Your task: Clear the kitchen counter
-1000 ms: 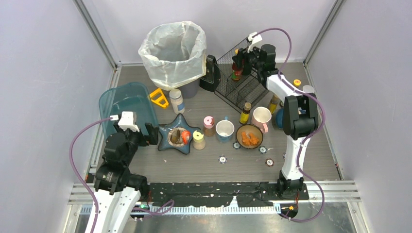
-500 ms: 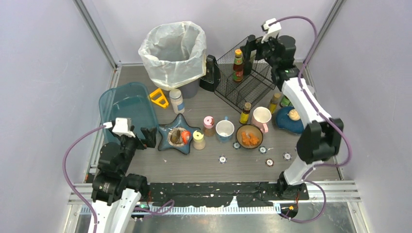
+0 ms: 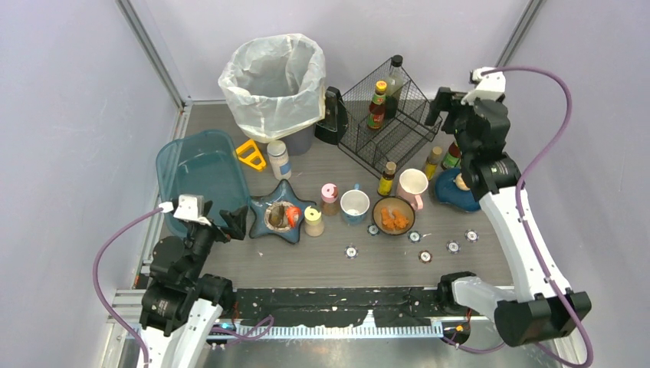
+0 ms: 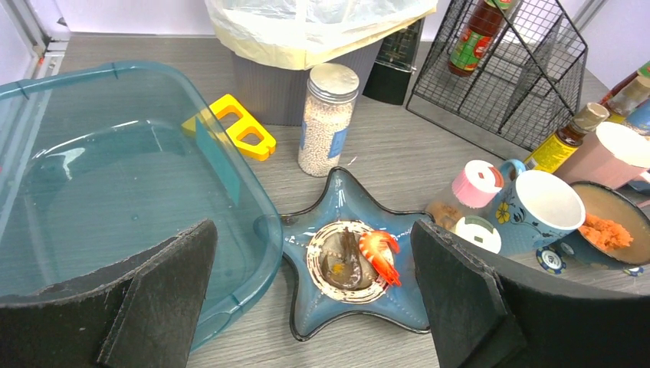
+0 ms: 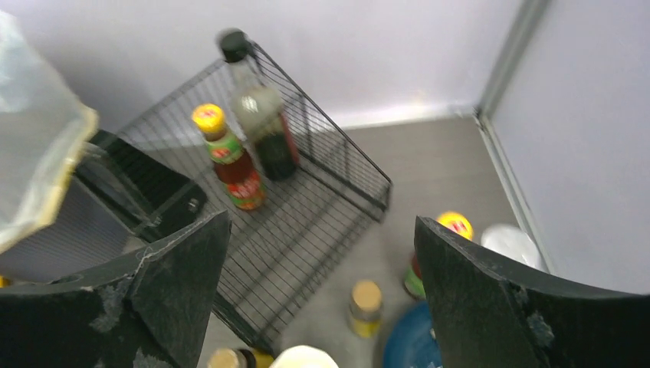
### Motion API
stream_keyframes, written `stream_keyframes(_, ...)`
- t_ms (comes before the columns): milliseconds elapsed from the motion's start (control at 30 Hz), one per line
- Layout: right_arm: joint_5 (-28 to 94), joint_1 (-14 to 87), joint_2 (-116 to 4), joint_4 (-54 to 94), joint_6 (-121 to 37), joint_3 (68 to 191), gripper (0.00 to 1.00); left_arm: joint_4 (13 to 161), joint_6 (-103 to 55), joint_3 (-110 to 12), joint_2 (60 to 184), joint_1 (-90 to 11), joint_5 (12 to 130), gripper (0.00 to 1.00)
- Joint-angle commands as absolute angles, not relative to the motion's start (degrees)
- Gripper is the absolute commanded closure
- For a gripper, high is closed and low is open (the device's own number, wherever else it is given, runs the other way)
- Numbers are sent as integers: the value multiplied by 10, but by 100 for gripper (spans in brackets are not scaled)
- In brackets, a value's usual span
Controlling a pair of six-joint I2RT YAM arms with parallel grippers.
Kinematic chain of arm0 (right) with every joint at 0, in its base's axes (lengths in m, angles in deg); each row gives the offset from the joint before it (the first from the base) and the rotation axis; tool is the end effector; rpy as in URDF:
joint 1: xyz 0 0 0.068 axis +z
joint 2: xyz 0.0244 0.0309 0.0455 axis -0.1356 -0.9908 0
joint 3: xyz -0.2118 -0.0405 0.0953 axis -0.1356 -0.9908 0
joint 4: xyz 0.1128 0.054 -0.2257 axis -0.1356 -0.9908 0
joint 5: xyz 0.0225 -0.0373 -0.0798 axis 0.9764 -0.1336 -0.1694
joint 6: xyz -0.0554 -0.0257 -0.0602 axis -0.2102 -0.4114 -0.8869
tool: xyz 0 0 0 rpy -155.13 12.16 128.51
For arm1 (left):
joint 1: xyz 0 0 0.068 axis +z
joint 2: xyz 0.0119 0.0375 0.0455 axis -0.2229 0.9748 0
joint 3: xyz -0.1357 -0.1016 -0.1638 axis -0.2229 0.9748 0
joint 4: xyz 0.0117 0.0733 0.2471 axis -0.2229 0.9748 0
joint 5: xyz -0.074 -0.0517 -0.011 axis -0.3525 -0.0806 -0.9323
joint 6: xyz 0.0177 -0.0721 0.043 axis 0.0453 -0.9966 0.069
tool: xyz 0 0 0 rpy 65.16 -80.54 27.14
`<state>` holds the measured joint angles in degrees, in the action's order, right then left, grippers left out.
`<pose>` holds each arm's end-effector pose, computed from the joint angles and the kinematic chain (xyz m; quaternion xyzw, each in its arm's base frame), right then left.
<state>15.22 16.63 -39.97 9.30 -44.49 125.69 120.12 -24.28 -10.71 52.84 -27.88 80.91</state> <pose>0.3038 0.0331 0.3929 0.0327 0.7345 0.0085 0.6778 0.1277 -0.0315 0.2937 0.0073 0.7280 -0.1484 0.6693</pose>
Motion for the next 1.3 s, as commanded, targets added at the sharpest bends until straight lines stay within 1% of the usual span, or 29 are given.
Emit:
stream_keyframes(0, 34, 156, -357, 44, -406, 1210, 5, 1198, -250, -123, 516, -294, 817, 1)
stream_keyframes(100, 11, 139, -349, 42, -404, 1181, 5, 1199, -250, -123, 510, -300, 817, 1)
stream_keyframes(200, 26, 103, -358, 55, -398, 1158, 4, 1199, -250, -122, 507, -304, 816, 1)
stream_keyframes(300, 56, 66, -382, 72, -388, 1149, 0, 1198, -249, -123, 505, -305, 816, 1)
stream_keyframes(333, 76, 49, -398, 79, -383, 1151, 2, 1198, -249, -123, 504, -305, 817, 1)
stream_keyframes(367, 85, 37, -415, 85, -382, 1151, 5, 1199, -249, -123, 503, -305, 817, 1)
stream_keyframes(400, 98, 32, -423, 98, -381, 1152, 7, 1199, -249, -123, 503, -305, 817, 1)
stream_keyframes(467, 118, 16, -447, 116, -380, 1156, 15, 1200, -249, -123, 504, -305, 816, 1)
stream_keyframes(533, 133, 4, -474, 128, -378, 1163, 19, 1200, -248, -122, 506, -306, 817, 1)
stream_keyframes(800, 204, -16, -553, 173, -409, 1181, 31, 1199, -246, -124, 522, -306, 815, 1)
stream_keyframes(900, 219, -17, -574, 184, -414, 1184, 34, 1199, -246, -124, 528, -306, 814, 1)
stream_keyframes(1267, 208, -20, -634, 216, -442, 1195, 36, 1199, -244, -124, 542, -305, 814, 1)
